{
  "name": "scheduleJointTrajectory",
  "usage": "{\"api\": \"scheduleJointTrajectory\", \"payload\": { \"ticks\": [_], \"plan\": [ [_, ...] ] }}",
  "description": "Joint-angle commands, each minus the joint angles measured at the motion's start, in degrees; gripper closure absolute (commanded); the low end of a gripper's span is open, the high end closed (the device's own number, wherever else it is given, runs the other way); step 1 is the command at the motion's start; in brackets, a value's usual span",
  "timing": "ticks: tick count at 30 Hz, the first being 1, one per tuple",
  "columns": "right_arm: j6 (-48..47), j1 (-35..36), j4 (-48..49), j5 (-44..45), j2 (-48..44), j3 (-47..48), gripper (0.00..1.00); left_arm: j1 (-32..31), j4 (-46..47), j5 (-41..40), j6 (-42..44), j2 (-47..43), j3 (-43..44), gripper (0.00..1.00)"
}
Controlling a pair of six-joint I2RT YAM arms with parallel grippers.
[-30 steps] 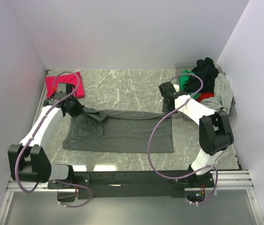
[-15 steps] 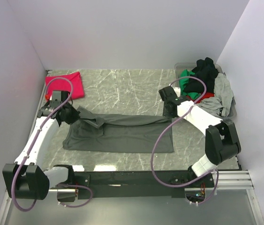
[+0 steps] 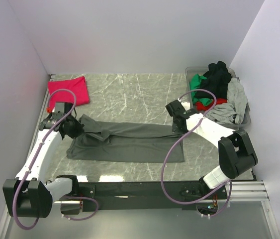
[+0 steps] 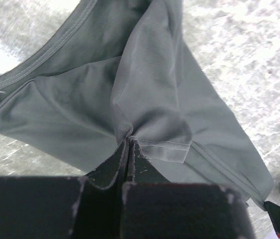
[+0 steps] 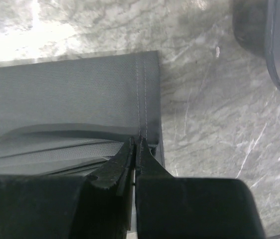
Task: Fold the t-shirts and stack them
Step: Fold the tshirt
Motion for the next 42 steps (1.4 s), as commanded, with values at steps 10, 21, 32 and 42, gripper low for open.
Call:
{"api": "scheduleJointTrajectory", "payload": {
  "ticks": [10,21,32,42],
  "plan": [
    [3.7,4.6,-4.4,5.1,-3.3,1.6,0.48,2.4,0.1,2.0,2.8,1.0,-4.3,0.79],
    [-1.2,17.0,0.3,-3.5,1.9,17.9,0.51,8.6,2.6,5.3,9.0,1.7,-7.0,0.44],
    [-1.4,30.8,7.3,-21.8,26.3,42.1,0.57,11.5,10.6,11.9,12.1,9.2,-10.7,0.59],
    [-0.3,35.8,6.1,-20.7,37.1,48.8,0.57,11.6,13.0,15.0,12.6,13.2,-11.9,0.62]
  ]
}}
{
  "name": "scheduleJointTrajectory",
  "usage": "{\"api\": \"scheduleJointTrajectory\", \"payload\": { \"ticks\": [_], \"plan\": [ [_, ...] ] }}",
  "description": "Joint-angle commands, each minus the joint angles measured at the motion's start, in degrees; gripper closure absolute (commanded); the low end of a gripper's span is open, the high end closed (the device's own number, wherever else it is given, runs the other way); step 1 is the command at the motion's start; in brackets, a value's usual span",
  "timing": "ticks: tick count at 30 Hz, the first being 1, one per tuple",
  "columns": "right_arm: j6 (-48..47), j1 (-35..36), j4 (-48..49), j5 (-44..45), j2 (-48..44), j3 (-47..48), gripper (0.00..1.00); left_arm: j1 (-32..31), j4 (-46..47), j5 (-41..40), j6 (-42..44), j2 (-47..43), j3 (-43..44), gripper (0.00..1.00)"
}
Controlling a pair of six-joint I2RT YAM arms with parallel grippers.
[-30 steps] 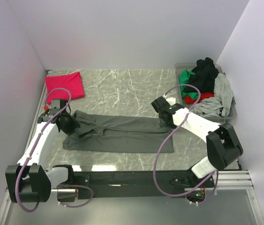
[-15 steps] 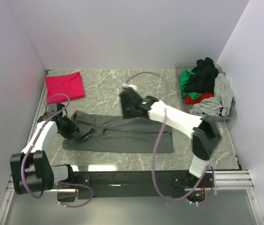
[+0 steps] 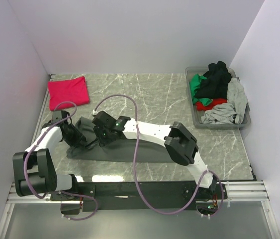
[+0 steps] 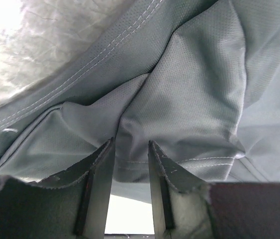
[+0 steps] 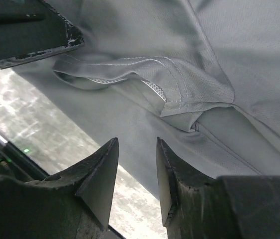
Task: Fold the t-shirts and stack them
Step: Fold the tshirt
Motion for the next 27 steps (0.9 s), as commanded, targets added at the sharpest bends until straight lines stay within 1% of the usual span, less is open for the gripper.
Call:
{"api": "scheduleJointTrajectory", "payload": {
  "ticks": [1,6,13,18,21,23,26,27],
  "plan": [
    [0.6,0.3,-0.3,2.4,2.0,3.4,0.56,0.2,2.3,2.8,1.5,0.7,-0.7,0.62],
    [-0.1,0.4,-0.7,5.5,4.1,4.9,0.56,0.2,2.5,3.1,1.6,0.9,-0.8,0.62],
    [-1.0,0.4,-3.5,10.3,8.8,10.2,0.56,0.2,2.4,3.2,1.8,1.0,-0.7,0.62],
    [-1.3,0.4,-3.0,10.7,10.1,11.4,0.57,0.2,2.3,3.3,1.8,1.1,-0.8,0.62],
    [-1.1,0.4,-5.2,12.8,11.0,13.2,0.59,0.2,2.3,3.3,1.8,1.5,-0.7,0.62],
    [-1.2,0.3,-4.6,13.4,10.4,11.9,0.6,0.3,2.3,3.4,1.8,1.8,-0.7,0.63],
    [-1.1,0.2,-3.8,13.0,9.6,9.9,0.66,0.2,2.5,3.5,1.8,2.1,-0.8,0.64],
    [-0.9,0.1,-3.8,12.7,9.8,9.8,0.69,0.2,2.5,3.6,1.8,2.3,-0.8,0.64]
  ]
}}
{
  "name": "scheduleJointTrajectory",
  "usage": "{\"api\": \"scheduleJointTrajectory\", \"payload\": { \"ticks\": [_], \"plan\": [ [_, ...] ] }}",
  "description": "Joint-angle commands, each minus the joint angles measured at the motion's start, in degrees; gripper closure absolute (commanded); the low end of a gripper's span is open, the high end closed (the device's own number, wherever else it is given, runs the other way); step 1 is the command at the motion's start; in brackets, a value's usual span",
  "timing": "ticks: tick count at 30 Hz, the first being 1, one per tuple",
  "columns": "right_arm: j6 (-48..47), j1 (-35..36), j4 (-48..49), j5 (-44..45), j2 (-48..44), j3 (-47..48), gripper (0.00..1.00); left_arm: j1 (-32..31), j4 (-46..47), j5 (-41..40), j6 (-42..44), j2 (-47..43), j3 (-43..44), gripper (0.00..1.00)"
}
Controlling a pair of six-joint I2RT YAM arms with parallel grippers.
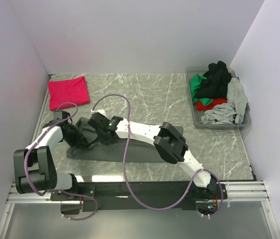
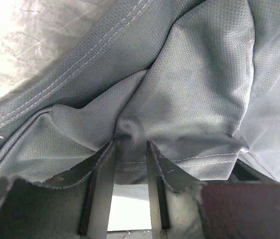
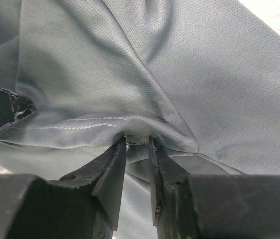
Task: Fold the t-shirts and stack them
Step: Fold the tshirt
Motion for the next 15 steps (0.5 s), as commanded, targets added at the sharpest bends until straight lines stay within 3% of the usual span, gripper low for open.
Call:
{"api": "scheduleJointTrajectory", "payload": {
  "ticks": [1,8,9,13,15],
  "plan": [
    [-0.2,-0.2,-0.4,1.5,-0.1,-0.2,0.71,0.2,1.2,1.0,1.0,0.4,-0.1,0.64],
    [-0.2,-0.4,-0.4,0.0,0.4,-0.5,0.76,0.3,1.3,1.4,1.2,0.9,-0.1,0.67],
    [-0.2,-0.5,-0.4,-0.3,0.7,-0.5,0.81,0.2,1.3,1.5,1.2,1.3,-0.1,0.68],
    [-0.1,-0.7,-0.7,-1.1,0.8,-0.6,1.0,0.2,1.7,2.3,1.5,2.1,-0.4,0.8],
    [0.4,-1.1,-1.2,-1.2,-0.2,-0.8,1.0,0.2,1.7,2.7,1.6,2.4,-0.3,0.87]
  ]
}}
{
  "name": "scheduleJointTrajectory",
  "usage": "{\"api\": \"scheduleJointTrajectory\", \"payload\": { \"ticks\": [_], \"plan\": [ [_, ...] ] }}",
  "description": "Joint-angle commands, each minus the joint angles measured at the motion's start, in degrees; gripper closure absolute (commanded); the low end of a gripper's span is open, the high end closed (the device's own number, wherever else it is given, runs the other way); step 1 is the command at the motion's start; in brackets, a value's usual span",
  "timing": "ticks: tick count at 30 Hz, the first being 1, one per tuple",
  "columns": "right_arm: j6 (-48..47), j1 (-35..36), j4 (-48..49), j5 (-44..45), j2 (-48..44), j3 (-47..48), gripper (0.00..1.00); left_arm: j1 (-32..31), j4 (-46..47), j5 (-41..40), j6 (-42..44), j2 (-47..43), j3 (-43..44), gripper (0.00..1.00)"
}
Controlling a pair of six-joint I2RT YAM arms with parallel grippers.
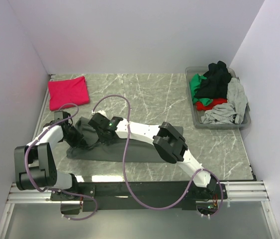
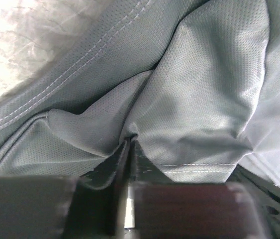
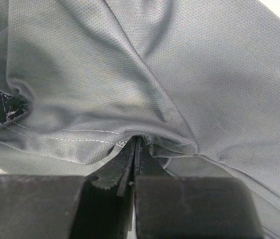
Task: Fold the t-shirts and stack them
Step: Fold the tshirt
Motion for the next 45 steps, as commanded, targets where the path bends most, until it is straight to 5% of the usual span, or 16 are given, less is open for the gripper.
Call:
{"api": "scheduleJointTrajectory", "payload": {
  "ticks": [1,11,23,45],
  "plan": [
    [0.5,-1.1,-0.6,-0.3,-1.4,-1.4,1.0,0.1,1.3,2.1,1.4,0.6,-0.2,0.94],
    [-1.3,-2.8,3.4,-4.3,-12.0,-9.7,1.0,0.1,-1.2,3.5,-1.6,-5.9,0.6,1.0],
    [-2.2,-2.6,7.4,-11.0,-10.5,-9.7,0.63,0.2,-1.8,5.5,-6.7,-8.8,3.4,1.0],
    [3.8,-1.4,8.0,-5.1,-3.7,-3.9,0.53,0.1,-1.9,8.2,-8.9,-7.3,5.9,0.99]
  ]
}}
